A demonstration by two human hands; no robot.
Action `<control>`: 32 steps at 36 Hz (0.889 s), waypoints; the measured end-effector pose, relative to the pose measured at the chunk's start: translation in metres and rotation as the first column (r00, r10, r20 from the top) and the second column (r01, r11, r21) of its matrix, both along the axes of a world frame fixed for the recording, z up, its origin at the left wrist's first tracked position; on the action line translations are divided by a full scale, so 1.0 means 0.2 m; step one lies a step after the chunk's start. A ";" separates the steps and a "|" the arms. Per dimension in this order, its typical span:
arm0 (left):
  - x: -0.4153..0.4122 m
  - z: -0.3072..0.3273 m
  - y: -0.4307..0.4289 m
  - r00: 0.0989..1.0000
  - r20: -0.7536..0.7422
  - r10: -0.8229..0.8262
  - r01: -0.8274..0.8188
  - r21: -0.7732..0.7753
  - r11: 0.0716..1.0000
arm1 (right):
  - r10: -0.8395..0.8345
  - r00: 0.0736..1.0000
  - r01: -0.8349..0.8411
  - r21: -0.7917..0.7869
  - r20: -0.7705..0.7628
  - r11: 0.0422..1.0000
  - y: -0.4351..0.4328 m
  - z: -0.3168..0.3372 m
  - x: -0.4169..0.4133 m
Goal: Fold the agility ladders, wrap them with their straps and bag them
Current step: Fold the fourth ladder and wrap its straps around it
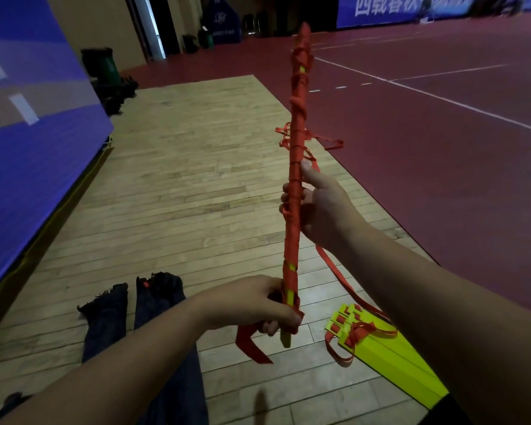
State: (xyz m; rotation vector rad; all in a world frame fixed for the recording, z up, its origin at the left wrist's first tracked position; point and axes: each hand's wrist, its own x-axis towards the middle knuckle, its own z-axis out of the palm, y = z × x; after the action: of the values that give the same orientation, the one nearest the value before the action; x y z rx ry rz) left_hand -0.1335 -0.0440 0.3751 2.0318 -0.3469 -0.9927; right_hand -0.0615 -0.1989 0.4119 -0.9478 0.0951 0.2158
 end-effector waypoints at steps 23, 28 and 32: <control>0.00 -0.04 0.04 0.997 -0.076 0.019 -0.025 -0.074 0.997 | -0.051 0.991 0.073 -0.173 0.125 0.982 0.05 -0.02 -0.01; 0.02 -0.05 0.06 0.994 -0.105 0.020 -0.027 -0.065 0.998 | -0.100 0.991 0.113 -0.138 0.094 0.984 0.05 -0.02 -0.01; 0.03 -0.05 0.10 0.998 -0.040 -0.054 0.052 -0.049 0.997 | -0.069 0.987 0.090 -0.142 0.147 0.986 0.03 -0.02 -0.01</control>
State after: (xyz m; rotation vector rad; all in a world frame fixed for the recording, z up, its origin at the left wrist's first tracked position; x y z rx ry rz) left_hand -0.1277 -0.0249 0.3656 1.9650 -0.4004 -1.0480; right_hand -0.0636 -0.1932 0.4079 -1.1025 0.0180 0.0677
